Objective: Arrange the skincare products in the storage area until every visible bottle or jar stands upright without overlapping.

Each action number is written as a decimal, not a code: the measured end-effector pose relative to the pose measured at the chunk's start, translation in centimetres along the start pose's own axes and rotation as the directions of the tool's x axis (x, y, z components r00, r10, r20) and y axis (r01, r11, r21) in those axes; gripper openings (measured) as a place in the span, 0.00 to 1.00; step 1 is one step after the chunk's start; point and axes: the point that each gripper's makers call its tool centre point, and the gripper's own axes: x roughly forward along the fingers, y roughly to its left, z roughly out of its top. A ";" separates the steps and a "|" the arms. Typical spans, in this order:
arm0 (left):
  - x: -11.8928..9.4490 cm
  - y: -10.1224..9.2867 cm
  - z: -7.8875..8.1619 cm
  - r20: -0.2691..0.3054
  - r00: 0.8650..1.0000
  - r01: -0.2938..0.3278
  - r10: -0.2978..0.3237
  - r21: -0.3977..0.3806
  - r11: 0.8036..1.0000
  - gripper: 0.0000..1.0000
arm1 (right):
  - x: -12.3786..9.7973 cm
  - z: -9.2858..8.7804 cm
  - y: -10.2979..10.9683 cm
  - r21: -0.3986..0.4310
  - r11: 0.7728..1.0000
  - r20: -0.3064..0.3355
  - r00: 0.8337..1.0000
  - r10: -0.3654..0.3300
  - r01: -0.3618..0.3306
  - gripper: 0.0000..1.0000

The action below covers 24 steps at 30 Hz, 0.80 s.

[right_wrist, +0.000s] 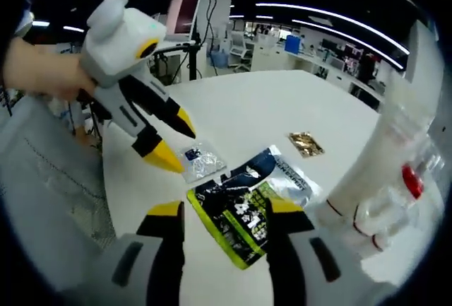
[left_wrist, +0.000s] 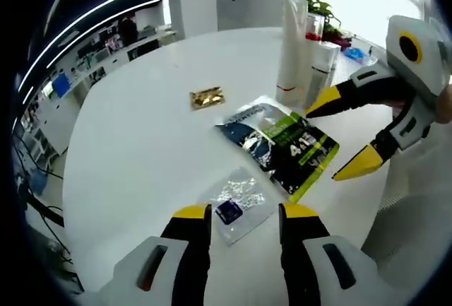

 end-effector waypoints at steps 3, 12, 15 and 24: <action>-0.2 0.0 -0.1 0.001 1.000 -0.003 0.003 -0.006 1.000 0.38 | -1.1 -0.7 -0.2 0.029 1.000 -0.006 1.000 -0.009 0.010 0.52; -1.2 -0.8 -0.6 -0.005 1.000 -0.009 0.009 -0.037 0.999 0.48 | -3.4 -3.0 -1.2 0.120 0.991 -0.023 0.998 -0.053 0.055 0.60; -1.6 -1.0 -0.6 -0.005 1.000 -0.011 0.011 -0.045 0.999 0.51 | -4.4 -3.4 -2.0 0.152 0.985 -0.022 0.997 -0.080 0.082 0.62; -2.7 -1.8 -0.2 0.014 1.000 -0.003 0.004 -0.084 0.996 0.57 | -7.3 -3.1 -3.9 0.206 0.967 0.016 0.988 -0.154 0.147 0.69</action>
